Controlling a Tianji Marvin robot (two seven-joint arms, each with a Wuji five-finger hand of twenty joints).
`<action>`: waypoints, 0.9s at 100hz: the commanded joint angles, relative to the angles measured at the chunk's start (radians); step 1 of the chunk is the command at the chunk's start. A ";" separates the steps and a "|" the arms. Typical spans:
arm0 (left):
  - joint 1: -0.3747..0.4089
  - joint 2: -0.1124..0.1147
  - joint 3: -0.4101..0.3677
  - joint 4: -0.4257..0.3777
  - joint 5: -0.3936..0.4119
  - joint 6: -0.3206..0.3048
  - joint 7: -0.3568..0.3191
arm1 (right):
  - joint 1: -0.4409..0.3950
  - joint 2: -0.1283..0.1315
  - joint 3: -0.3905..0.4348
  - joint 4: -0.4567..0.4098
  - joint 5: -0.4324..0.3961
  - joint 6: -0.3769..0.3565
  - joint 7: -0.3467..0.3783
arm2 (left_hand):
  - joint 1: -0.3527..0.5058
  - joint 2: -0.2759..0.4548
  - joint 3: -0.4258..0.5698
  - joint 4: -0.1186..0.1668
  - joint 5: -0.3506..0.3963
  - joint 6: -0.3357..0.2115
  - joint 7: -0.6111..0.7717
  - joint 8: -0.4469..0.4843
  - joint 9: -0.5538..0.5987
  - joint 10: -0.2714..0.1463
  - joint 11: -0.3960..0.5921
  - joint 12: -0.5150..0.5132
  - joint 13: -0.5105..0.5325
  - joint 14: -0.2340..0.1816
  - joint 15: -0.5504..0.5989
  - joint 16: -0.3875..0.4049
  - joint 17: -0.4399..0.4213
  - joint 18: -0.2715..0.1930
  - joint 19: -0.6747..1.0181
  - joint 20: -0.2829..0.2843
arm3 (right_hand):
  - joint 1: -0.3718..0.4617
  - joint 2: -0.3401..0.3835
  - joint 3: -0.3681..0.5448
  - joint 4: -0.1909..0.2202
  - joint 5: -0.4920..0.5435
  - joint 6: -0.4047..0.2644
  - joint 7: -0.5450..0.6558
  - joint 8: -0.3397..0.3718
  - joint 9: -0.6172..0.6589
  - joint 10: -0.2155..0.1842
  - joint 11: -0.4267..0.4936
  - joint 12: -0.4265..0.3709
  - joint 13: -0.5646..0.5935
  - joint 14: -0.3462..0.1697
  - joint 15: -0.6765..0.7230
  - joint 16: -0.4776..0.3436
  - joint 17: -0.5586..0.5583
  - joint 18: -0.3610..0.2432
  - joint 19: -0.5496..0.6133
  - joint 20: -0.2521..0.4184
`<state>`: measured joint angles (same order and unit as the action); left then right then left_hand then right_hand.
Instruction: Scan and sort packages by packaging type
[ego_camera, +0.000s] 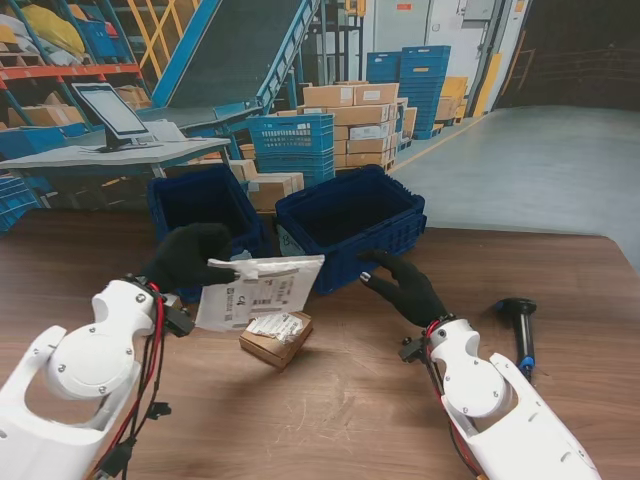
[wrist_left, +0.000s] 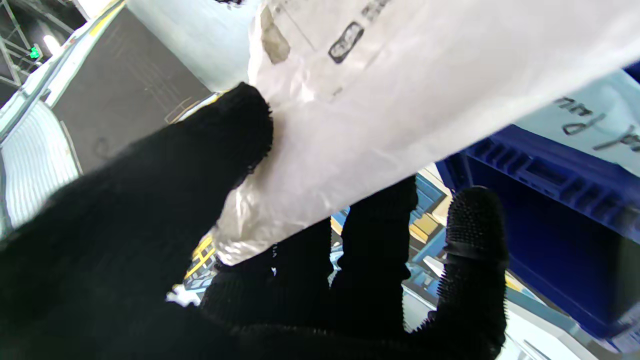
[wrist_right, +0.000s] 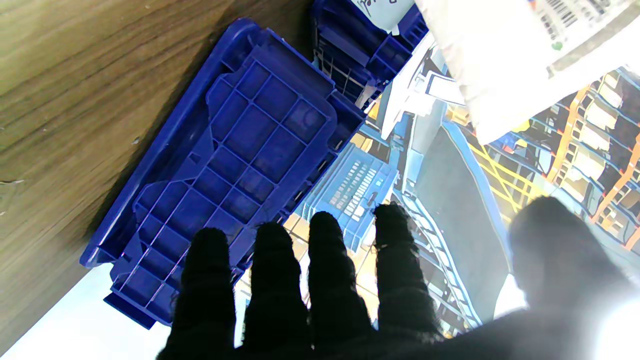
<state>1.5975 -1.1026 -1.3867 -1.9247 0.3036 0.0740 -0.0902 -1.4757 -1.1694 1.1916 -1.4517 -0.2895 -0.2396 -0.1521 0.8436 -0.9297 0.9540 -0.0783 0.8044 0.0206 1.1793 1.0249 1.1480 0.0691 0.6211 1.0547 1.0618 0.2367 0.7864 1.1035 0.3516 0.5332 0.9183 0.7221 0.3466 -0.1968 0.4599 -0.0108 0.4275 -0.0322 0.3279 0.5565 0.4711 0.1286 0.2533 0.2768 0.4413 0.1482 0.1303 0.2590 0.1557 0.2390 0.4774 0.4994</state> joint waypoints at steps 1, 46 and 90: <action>0.006 -0.016 0.019 -0.007 -0.022 -0.018 -0.008 | -0.008 -0.002 0.001 -0.007 0.001 0.006 0.015 | 0.046 0.010 0.040 0.039 0.024 0.004 -0.001 0.027 0.036 0.004 0.034 0.014 0.021 0.018 0.014 0.017 -0.015 0.046 0.038 0.021 | 0.008 0.003 -0.012 -0.006 -0.025 -0.002 -0.003 0.003 -0.012 -0.006 0.000 0.007 -0.009 0.000 -0.004 -0.002 -0.008 -0.003 -0.015 0.017; 0.045 -0.015 0.050 0.057 -0.152 -0.115 -0.038 | -0.015 -0.001 0.014 -0.018 0.004 0.017 0.018 | 0.054 0.015 0.036 0.039 0.022 0.012 -0.002 0.030 0.031 0.012 0.038 0.016 0.013 0.027 0.014 0.021 -0.026 0.050 0.038 0.025 | 0.009 0.003 -0.013 -0.006 -0.026 -0.002 -0.004 0.003 -0.013 -0.006 -0.001 0.007 -0.008 -0.002 -0.003 -0.001 -0.009 -0.002 -0.016 0.017; 0.047 -0.022 0.124 0.177 -0.253 -0.223 -0.036 | -0.026 -0.002 0.026 -0.031 0.002 0.030 0.014 | 0.062 0.021 0.029 0.040 0.021 0.020 -0.005 0.034 0.023 0.021 0.043 0.018 0.001 0.039 0.017 0.026 -0.043 0.054 0.034 0.029 | 0.009 0.004 -0.013 -0.006 -0.026 -0.003 -0.003 0.003 -0.013 -0.006 -0.001 0.007 -0.008 0.000 -0.004 -0.001 -0.009 -0.003 -0.017 0.017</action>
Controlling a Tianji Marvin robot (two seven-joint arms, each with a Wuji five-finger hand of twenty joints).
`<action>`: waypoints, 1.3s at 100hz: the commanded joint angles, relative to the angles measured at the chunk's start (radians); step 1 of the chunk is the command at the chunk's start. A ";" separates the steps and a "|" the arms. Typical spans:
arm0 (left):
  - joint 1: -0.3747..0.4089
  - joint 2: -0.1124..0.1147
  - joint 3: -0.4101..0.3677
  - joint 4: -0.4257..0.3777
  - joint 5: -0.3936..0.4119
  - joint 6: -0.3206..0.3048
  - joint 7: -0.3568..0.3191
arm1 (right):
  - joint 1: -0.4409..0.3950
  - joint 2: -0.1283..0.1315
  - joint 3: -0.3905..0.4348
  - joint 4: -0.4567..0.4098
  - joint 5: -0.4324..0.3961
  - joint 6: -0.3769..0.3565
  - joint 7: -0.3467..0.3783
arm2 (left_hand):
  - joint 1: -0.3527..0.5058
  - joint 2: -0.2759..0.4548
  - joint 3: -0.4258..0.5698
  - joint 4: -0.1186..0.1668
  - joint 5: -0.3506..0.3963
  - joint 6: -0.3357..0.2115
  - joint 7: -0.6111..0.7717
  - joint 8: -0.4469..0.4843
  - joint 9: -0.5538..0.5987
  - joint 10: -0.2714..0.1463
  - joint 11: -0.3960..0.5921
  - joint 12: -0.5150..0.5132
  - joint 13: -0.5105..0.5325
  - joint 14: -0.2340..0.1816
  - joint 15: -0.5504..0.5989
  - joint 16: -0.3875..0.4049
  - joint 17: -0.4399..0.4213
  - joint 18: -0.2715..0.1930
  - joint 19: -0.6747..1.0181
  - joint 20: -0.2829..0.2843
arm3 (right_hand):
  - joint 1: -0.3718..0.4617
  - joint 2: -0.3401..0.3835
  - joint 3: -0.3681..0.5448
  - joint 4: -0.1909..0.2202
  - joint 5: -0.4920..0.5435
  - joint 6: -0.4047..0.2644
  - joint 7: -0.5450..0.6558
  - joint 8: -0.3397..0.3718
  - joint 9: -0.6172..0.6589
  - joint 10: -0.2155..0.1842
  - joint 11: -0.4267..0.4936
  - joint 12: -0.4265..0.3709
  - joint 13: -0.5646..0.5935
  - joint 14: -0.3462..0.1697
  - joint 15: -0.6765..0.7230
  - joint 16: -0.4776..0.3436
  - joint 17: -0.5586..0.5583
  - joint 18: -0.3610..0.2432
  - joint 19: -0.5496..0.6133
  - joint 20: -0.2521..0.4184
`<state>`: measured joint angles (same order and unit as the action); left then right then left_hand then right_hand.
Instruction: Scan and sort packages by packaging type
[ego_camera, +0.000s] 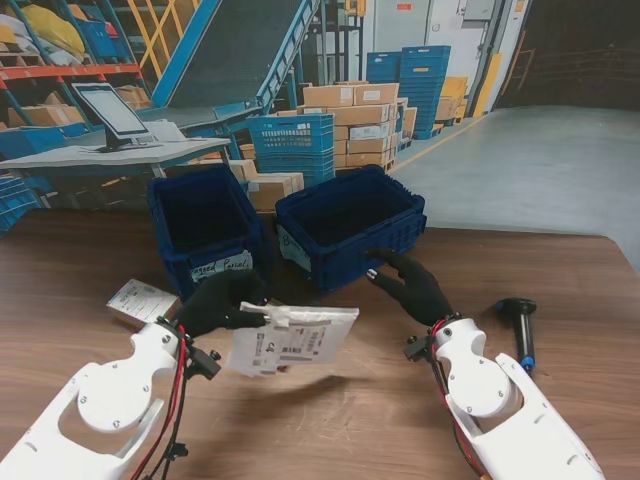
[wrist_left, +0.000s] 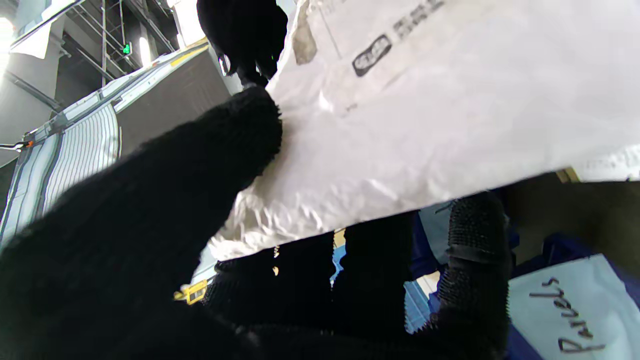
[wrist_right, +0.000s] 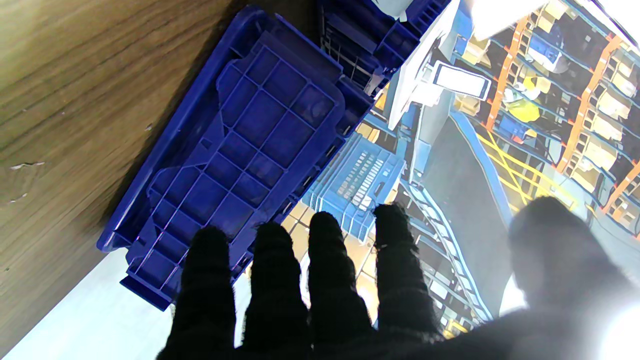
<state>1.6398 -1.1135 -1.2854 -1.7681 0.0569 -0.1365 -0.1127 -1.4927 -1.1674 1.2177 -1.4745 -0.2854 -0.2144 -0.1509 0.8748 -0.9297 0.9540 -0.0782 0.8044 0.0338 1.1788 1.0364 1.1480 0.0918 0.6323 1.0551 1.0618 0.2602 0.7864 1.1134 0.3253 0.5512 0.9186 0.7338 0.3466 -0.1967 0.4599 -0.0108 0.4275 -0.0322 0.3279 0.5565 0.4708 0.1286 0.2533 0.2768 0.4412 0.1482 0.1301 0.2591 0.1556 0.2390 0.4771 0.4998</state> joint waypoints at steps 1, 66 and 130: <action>0.004 -0.012 0.026 0.024 -0.008 -0.015 -0.013 | -0.009 -0.003 0.000 -0.009 -0.002 0.005 0.012 | 0.032 0.021 0.029 0.041 0.020 0.007 -0.004 0.022 0.022 -0.002 0.032 0.018 0.001 0.015 0.017 0.016 -0.018 0.036 0.034 0.018 | 0.009 0.004 -0.013 -0.006 -0.027 -0.003 -0.004 0.003 -0.014 -0.006 -0.001 0.007 -0.010 -0.001 -0.004 -0.002 -0.009 -0.003 -0.016 0.017; -0.002 -0.002 0.103 0.146 0.024 -0.085 -0.038 | -0.019 -0.003 0.006 -0.021 -0.004 0.005 0.010 | 0.035 0.036 0.008 0.030 0.012 0.010 -0.010 0.027 0.011 0.003 0.030 0.012 -0.017 0.019 0.017 0.007 -0.028 0.036 0.030 0.022 | 0.009 0.004 -0.014 -0.006 -0.029 -0.003 -0.005 0.002 -0.015 -0.007 -0.004 0.006 -0.012 0.000 -0.005 -0.002 -0.010 -0.004 -0.018 0.017; -0.050 0.035 0.148 0.185 0.218 -0.038 -0.122 | -0.019 -0.004 0.003 -0.021 -0.001 0.000 0.009 | 0.040 0.074 -0.037 0.014 -0.016 -0.001 -0.016 0.027 -0.014 -0.003 0.016 0.009 -0.053 0.011 0.001 -0.031 -0.046 0.013 0.012 0.011 | 0.009 0.005 -0.014 -0.006 -0.029 -0.001 -0.005 0.003 -0.016 -0.005 -0.005 0.006 -0.011 -0.001 -0.005 -0.002 -0.010 -0.004 -0.019 0.018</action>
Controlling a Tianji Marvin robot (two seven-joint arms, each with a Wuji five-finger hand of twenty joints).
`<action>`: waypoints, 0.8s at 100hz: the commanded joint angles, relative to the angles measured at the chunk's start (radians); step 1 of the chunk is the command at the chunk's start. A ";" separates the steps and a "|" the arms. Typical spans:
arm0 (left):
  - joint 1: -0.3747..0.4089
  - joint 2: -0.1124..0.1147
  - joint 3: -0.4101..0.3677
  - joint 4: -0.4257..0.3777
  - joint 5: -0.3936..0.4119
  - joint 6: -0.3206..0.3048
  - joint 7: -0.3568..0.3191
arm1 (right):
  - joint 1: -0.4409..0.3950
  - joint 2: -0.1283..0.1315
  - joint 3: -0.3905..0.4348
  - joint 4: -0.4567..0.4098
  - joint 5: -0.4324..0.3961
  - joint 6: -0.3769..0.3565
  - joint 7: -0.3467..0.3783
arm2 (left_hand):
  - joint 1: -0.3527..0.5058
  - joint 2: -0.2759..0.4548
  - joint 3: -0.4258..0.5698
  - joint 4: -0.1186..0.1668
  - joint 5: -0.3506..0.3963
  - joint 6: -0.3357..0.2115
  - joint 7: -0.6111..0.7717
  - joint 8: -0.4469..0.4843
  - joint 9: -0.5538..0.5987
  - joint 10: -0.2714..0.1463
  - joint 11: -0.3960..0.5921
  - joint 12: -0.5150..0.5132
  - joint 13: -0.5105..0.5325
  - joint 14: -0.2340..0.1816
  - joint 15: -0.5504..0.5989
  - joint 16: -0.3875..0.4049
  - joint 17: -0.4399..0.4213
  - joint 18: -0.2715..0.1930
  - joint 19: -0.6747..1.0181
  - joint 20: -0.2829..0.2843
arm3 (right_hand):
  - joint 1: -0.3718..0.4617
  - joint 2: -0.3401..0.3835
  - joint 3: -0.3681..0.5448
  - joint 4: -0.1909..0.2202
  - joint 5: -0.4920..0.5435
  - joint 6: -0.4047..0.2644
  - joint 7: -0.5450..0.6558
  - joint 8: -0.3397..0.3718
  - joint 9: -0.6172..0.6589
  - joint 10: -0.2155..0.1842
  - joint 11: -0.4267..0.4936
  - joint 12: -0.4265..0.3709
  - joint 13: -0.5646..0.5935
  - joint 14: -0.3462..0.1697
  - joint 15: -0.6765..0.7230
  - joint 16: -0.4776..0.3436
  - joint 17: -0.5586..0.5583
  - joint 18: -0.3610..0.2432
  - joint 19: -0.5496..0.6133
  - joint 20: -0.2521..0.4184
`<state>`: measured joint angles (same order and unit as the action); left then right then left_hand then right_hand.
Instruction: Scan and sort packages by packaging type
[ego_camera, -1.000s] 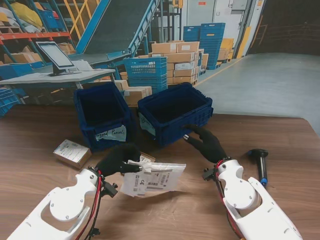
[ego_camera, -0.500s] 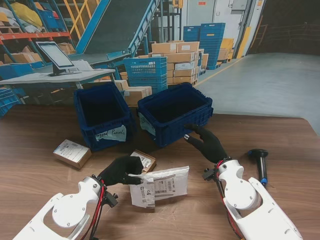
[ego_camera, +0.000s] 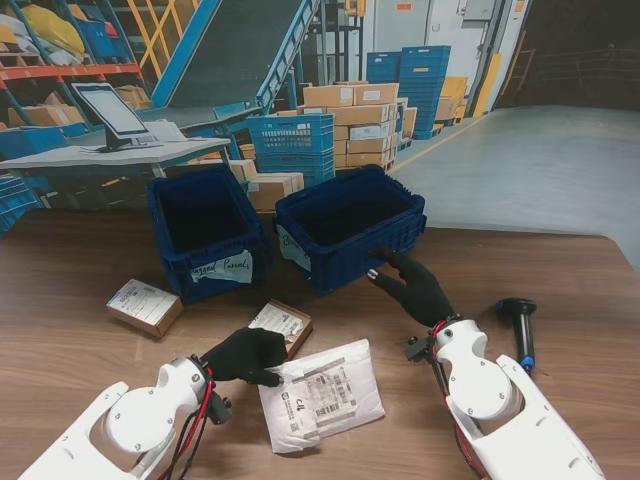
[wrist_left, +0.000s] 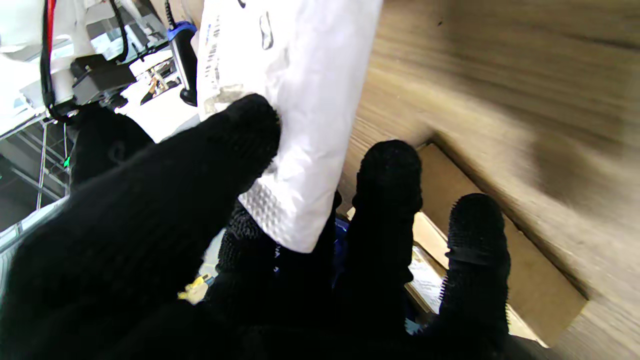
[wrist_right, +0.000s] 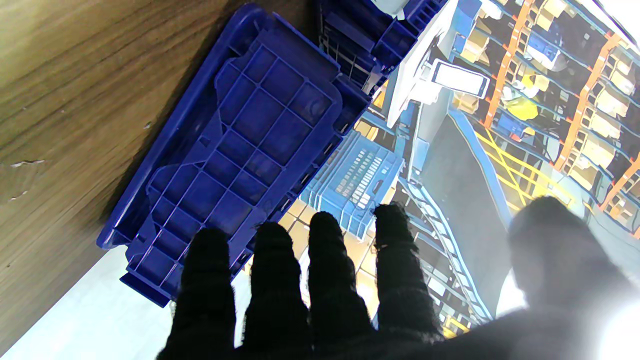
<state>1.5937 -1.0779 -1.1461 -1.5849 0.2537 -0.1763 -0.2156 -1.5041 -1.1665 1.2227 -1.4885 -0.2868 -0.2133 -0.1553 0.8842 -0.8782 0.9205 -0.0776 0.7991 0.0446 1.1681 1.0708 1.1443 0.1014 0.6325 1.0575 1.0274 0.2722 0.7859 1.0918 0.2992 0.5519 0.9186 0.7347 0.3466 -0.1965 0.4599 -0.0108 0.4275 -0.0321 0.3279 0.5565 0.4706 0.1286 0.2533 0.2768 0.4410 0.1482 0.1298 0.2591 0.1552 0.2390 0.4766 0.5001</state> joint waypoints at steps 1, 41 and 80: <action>-0.005 0.000 0.010 0.002 0.028 0.002 -0.018 | -0.007 -0.005 -0.002 -0.007 0.001 -0.001 0.013 | 0.030 0.025 -0.005 0.013 -0.011 -0.012 -0.006 -0.008 -0.011 -0.014 0.015 0.006 -0.021 -0.001 0.000 -0.011 -0.021 0.012 0.012 0.010 | 0.009 0.005 -0.014 -0.006 -0.029 -0.001 -0.005 0.003 -0.016 -0.005 -0.005 0.006 -0.011 -0.001 -0.005 -0.002 -0.010 -0.004 -0.018 0.018; -0.036 0.000 0.060 0.012 0.216 0.037 0.055 | -0.008 -0.005 -0.001 -0.007 0.006 -0.005 0.014 | 0.029 0.065 -0.050 0.005 -0.037 -0.028 -0.003 -0.015 -0.036 -0.023 0.002 0.002 -0.055 -0.007 -0.019 -0.053 -0.034 -0.006 0.000 -0.001 | 0.009 0.006 -0.014 -0.006 -0.030 -0.002 -0.006 0.002 -0.015 -0.006 -0.004 0.006 -0.011 -0.001 -0.005 -0.002 -0.009 -0.005 -0.019 0.018; -0.121 -0.018 0.141 0.126 0.228 0.057 0.120 | -0.010 -0.005 0.003 -0.011 0.007 -0.009 0.011 | 0.028 0.071 -0.056 0.005 -0.041 -0.034 0.003 -0.018 -0.042 -0.027 0.003 0.000 -0.060 -0.006 -0.027 -0.066 -0.036 -0.006 -0.008 -0.009 | 0.010 0.006 -0.014 -0.006 -0.028 -0.003 -0.005 0.003 -0.015 -0.007 -0.006 0.006 -0.013 0.000 -0.006 -0.002 -0.011 -0.004 -0.020 0.018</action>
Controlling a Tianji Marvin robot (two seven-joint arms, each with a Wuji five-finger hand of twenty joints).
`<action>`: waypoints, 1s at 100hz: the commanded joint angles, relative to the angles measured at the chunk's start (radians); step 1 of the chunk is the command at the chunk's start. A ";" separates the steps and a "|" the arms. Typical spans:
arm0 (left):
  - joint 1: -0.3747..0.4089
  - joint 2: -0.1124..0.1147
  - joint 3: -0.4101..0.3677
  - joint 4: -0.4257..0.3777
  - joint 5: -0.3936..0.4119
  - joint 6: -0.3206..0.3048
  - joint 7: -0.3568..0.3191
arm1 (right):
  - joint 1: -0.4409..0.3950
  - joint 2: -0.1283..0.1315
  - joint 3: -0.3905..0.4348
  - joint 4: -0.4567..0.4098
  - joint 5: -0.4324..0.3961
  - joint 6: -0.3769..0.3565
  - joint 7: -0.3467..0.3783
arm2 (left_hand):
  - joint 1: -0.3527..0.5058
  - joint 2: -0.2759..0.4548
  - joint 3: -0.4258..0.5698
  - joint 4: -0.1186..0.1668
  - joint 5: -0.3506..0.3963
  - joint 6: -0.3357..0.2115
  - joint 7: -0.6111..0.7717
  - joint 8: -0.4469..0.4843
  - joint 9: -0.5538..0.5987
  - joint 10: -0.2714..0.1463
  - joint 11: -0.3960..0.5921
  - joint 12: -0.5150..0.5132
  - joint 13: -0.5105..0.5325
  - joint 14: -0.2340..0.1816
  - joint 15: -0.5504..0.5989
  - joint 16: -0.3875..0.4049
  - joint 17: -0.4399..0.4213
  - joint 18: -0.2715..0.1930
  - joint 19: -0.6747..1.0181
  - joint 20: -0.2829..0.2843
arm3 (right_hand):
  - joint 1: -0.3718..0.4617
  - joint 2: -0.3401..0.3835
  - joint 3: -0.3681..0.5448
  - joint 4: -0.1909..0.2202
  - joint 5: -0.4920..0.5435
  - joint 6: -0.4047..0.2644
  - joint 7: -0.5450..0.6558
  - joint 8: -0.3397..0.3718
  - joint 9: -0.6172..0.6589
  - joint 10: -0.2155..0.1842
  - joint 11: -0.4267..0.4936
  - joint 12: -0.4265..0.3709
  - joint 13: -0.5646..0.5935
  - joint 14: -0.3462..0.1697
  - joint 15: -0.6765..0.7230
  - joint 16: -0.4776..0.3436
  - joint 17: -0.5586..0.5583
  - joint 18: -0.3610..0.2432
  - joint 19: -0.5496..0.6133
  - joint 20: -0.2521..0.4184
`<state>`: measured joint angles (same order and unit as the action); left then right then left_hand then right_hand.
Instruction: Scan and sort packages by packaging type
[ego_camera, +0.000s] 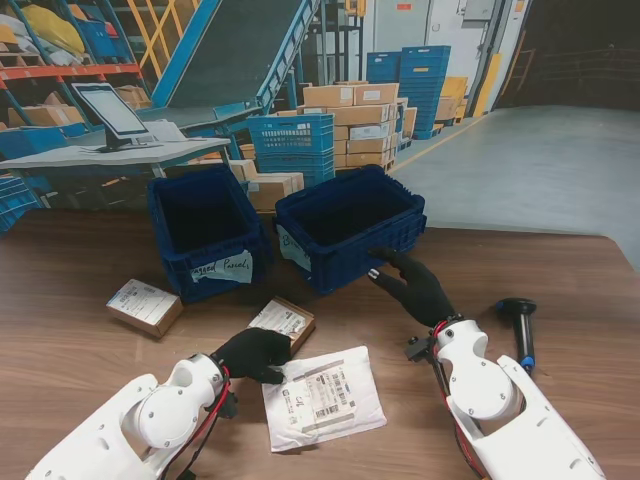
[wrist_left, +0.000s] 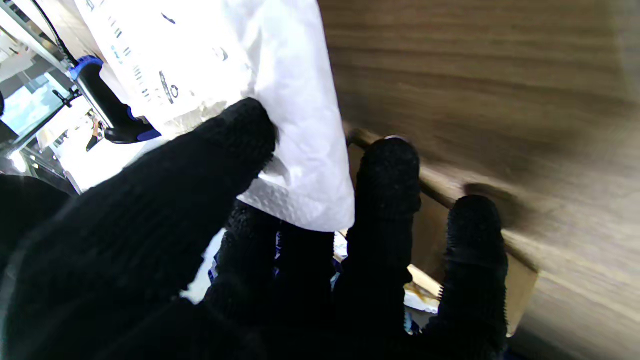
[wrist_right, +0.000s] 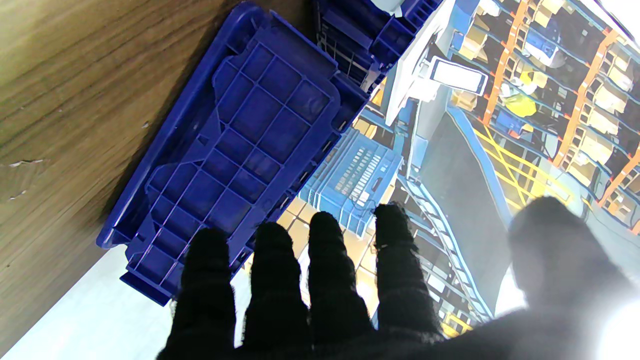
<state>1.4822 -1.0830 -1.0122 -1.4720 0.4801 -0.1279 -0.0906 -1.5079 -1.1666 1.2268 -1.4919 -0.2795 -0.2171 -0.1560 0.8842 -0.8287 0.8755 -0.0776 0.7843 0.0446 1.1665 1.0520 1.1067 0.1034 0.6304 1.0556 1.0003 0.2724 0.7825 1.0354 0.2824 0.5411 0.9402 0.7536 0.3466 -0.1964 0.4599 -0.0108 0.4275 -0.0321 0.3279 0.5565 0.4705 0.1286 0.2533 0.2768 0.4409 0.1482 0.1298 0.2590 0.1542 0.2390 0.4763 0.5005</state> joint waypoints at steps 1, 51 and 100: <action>-0.011 -0.014 0.008 0.015 0.001 0.010 -0.004 | -0.006 -0.005 -0.002 -0.007 -0.001 -0.005 0.012 | 0.028 0.023 -0.011 0.005 -0.027 -0.034 0.004 0.000 -0.005 -0.029 0.005 0.002 -0.034 -0.006 -0.023 -0.010 -0.019 0.005 -0.030 -0.028 | 0.010 0.006 -0.014 -0.006 -0.029 -0.003 -0.005 0.003 -0.014 -0.006 -0.006 0.006 -0.014 -0.001 -0.006 -0.002 -0.010 -0.004 -0.020 0.018; -0.012 -0.027 -0.001 0.003 0.015 0.074 0.050 | -0.004 -0.003 -0.007 -0.006 0.002 -0.009 0.022 | -0.020 0.072 -0.082 0.001 -0.105 -0.012 -0.136 -0.276 -0.087 0.006 -0.108 -0.014 -0.133 -0.001 -0.096 -0.043 -0.041 -0.010 -0.049 -0.043 | 0.011 0.009 -0.015 -0.006 -0.028 -0.004 -0.005 0.003 -0.015 -0.005 -0.006 0.006 -0.012 -0.002 -0.005 -0.002 -0.010 -0.004 -0.020 0.019; 0.022 -0.014 -0.044 -0.090 0.112 0.137 0.032 | -0.002 -0.002 -0.008 -0.004 0.002 -0.006 0.030 | -0.165 0.171 -0.025 0.019 -0.205 0.094 -0.383 -0.305 -0.359 0.042 0.008 -0.268 -0.290 0.009 -0.183 -0.050 -0.116 -0.028 -0.125 -0.066 | 0.012 0.009 -0.017 -0.006 -0.036 -0.001 -0.008 0.002 -0.019 -0.004 -0.007 0.006 -0.014 -0.001 -0.006 -0.002 -0.010 -0.004 -0.021 0.019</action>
<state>1.4977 -1.0959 -1.0530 -1.5360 0.5866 0.0046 -0.0458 -1.5064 -1.1653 1.2224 -1.4924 -0.2754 -0.2225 -0.1424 0.7581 -0.6816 0.8186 -0.0750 0.6140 0.1158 0.8183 0.7651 0.7942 0.1347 0.6105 0.8575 0.7368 0.2726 0.6225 1.0077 0.1872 0.5185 0.8338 0.6977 0.3466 -0.1962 0.4588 -0.0108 0.4275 -0.0321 0.3279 0.5565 0.4697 0.1286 0.2533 0.2768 0.4363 0.1482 0.1289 0.2591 0.1539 0.2390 0.4758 0.5009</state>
